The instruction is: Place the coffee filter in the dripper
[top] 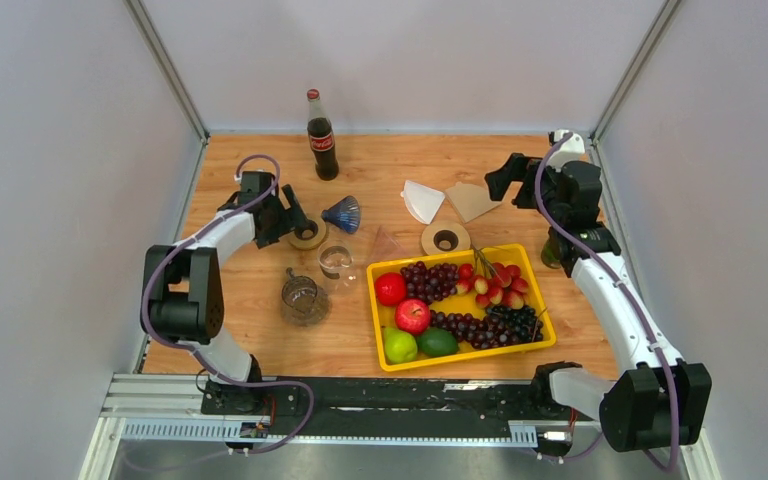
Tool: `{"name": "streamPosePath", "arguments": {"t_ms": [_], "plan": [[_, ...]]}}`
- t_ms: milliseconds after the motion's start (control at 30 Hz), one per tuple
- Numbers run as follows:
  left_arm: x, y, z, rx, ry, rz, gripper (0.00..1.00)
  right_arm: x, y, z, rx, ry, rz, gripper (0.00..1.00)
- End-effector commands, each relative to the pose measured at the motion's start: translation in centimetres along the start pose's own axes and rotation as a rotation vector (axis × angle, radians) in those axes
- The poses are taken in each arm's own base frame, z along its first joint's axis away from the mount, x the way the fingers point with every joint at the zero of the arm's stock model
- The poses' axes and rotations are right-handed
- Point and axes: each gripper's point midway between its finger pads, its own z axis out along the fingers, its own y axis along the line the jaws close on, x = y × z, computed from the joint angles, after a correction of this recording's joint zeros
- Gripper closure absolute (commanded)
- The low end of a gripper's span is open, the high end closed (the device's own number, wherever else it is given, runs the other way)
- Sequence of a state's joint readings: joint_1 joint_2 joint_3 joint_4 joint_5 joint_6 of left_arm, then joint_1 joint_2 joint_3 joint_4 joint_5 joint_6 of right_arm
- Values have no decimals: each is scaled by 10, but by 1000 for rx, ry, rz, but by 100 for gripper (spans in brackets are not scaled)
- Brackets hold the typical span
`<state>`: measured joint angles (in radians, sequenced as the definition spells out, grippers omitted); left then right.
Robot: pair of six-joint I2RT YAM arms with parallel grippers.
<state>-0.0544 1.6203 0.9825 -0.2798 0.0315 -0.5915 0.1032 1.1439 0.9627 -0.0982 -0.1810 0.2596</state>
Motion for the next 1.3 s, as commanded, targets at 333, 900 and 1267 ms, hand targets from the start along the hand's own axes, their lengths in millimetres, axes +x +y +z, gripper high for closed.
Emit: {"name": "streamPosePath", "arguments": {"t_ms": [333,900,1267], "plan": [[4,7,26,-177,36,79,16,-5,5,-7,-28,-39,-22,0],[33,20,44,-233,126,74,34,-14,6,1,-49,-95,-75,0],[55,30,31,-237,225,139,36,-35,-18,-8,115,-166,-34,0]]}}
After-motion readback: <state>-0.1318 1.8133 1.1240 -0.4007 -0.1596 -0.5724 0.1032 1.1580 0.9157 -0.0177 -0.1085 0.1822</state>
